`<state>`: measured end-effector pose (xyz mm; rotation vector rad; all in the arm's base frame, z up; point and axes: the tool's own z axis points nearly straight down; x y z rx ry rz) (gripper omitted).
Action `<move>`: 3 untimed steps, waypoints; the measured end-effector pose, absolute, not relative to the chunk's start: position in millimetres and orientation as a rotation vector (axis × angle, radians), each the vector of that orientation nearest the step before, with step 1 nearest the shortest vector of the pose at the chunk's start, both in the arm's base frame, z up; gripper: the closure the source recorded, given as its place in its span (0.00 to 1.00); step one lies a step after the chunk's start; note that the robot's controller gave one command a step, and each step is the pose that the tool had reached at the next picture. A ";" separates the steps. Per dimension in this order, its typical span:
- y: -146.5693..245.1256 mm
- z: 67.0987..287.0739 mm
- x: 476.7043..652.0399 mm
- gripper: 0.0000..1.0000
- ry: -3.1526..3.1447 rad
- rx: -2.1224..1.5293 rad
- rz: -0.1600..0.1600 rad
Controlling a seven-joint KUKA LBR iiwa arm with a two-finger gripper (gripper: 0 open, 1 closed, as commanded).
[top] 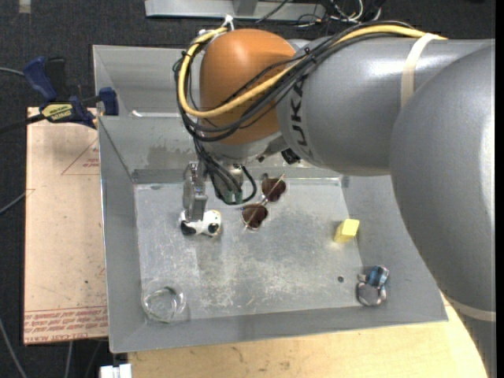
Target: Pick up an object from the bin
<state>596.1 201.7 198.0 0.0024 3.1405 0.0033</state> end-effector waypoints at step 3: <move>201.6 198.0 596.1 0.00 3.140 0.003 0.004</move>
Offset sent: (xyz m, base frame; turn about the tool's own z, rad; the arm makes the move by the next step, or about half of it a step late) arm 0.0000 0.0000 0.0000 0.0000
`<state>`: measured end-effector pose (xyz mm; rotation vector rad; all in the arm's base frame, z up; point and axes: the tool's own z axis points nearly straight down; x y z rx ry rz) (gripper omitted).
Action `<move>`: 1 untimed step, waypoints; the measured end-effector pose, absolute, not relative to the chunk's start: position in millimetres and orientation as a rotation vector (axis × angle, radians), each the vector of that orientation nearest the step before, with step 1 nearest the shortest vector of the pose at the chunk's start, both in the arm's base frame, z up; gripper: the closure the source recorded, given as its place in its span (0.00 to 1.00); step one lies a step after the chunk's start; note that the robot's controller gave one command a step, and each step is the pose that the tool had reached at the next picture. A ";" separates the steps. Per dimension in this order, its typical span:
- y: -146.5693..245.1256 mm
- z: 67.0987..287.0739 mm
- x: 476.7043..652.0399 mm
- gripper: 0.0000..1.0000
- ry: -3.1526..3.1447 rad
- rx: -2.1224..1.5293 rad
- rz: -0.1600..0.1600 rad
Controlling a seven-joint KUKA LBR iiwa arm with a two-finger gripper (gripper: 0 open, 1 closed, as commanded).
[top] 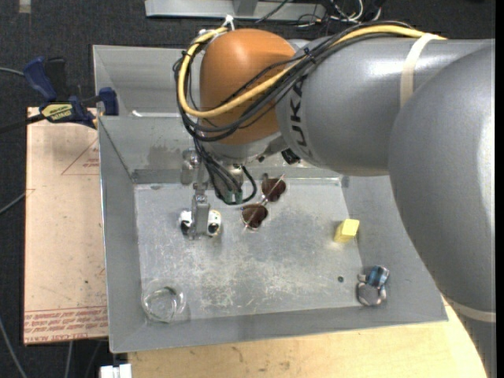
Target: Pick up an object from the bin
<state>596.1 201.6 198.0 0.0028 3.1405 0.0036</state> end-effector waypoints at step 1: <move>201.6 198.0 596.1 0.00 3.140 0.003 0.004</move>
Offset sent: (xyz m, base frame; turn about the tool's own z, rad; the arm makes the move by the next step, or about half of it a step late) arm 0.0113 -0.0752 -0.0203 -0.1064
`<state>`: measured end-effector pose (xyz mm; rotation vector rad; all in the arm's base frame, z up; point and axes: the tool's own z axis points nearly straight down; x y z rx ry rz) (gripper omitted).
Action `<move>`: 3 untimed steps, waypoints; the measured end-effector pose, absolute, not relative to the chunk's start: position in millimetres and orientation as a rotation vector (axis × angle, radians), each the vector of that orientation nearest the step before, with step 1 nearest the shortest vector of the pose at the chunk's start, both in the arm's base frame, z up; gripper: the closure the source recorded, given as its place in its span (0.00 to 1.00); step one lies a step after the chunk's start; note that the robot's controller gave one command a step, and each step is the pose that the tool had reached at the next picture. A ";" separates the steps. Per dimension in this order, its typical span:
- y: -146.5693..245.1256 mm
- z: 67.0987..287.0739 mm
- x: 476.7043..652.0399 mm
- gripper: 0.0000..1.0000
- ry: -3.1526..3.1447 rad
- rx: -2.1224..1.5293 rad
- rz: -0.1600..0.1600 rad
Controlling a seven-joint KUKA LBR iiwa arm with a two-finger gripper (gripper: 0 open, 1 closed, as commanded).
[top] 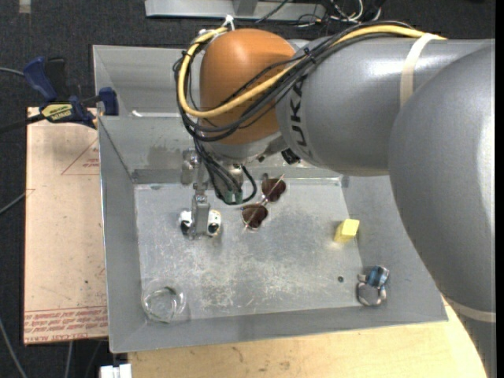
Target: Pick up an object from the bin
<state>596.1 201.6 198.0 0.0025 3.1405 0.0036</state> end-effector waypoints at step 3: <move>126.6 177.6 608.0 0.00 3.136 -0.160 0.002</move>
Offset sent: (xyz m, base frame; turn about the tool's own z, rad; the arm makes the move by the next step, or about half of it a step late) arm 0.0000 0.0000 0.0000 0.0000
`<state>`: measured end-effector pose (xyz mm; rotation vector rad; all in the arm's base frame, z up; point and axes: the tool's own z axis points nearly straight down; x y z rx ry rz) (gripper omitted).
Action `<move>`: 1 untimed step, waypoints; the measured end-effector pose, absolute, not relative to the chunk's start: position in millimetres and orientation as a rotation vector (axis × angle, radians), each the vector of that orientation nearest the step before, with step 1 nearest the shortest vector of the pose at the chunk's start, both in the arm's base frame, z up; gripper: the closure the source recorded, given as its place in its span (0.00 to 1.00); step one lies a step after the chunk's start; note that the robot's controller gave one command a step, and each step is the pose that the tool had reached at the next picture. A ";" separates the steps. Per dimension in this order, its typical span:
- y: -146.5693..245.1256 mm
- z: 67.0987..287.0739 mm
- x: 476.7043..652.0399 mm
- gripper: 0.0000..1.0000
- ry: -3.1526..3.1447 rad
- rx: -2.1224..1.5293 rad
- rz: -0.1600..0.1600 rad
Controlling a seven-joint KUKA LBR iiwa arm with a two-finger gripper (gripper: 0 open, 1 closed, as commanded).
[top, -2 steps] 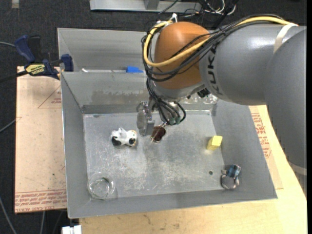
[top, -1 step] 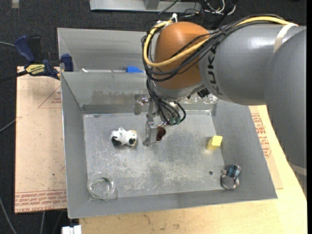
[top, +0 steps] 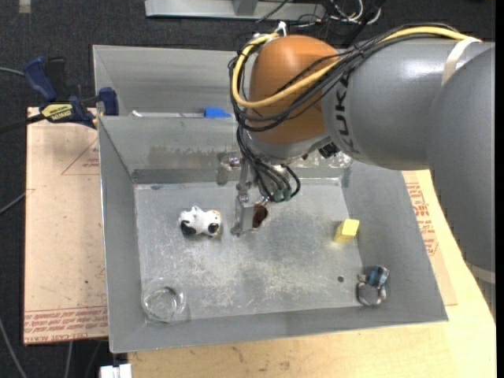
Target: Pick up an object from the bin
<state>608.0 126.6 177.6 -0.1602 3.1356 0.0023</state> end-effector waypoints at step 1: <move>114.7 133.5 600.8 0.00 3.123 -0.252 0.003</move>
Offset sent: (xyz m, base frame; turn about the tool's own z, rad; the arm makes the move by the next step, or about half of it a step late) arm -0.0223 -0.0405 -0.0589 -0.0382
